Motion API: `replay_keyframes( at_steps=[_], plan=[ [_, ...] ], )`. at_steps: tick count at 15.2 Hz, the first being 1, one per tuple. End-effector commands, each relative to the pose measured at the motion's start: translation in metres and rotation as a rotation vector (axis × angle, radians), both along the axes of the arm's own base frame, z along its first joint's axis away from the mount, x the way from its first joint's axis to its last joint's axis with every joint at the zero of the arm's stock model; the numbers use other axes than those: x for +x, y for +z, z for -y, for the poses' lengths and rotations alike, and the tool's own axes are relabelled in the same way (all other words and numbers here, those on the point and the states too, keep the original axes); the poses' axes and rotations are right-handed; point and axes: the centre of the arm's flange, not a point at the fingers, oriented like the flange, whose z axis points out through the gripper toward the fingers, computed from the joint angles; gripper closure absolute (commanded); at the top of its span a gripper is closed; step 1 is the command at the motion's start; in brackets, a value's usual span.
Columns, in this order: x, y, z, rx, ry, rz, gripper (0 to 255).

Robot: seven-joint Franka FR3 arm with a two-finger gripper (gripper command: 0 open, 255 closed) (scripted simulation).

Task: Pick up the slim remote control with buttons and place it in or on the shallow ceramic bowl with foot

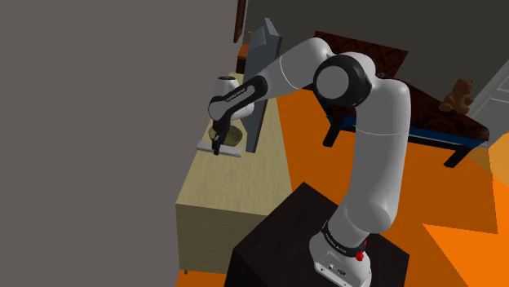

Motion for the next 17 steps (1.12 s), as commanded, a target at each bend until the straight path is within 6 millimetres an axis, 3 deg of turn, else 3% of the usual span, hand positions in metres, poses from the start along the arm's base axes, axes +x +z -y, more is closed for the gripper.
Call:
replay_keyframes(
  at_steps=[1,10,17],
  plan=[
    [-0.001,0.011,0.0,0.0,0.0,0.0,255],
    [-0.001,0.056,0.0,0.0,0.0,0.0,255],
    [0.056,0.057,0.073,0.0,0.0,0.0,255]
  ],
)
